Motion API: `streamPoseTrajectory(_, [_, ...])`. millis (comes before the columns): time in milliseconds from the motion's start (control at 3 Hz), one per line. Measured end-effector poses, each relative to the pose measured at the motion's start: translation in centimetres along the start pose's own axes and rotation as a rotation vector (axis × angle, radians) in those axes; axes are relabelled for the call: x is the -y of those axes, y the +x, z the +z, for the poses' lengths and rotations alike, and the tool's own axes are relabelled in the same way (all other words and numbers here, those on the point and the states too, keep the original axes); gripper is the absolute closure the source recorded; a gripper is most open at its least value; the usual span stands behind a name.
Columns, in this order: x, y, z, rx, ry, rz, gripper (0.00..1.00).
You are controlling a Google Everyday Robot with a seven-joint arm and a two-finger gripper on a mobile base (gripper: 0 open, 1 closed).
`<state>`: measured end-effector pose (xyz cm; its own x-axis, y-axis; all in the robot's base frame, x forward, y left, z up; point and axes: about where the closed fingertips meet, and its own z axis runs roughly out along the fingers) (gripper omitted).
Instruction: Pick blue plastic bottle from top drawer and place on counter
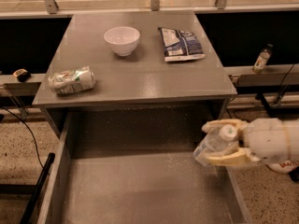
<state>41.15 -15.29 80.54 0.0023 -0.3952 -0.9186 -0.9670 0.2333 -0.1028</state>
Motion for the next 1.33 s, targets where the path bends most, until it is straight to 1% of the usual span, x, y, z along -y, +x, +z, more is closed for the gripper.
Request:
streamPoseTrajectory(333, [2.9, -5.0, -5.3, 0.039, 0.03, -0.038, 1.0])
streamPoseTrajectory(667, [5.6, -8.7, -8.0, 0.019, -0.023, -0.018, 1.0])
streamPoseTrajectory(1000, [7.6, -12.9, -7.8, 0.016, -0.147, 0.031, 1.0])
streamPoseTrajectory(1333, [9.6, -18.0, -8.5, 0.001, -0.161, 0.036, 1.0])
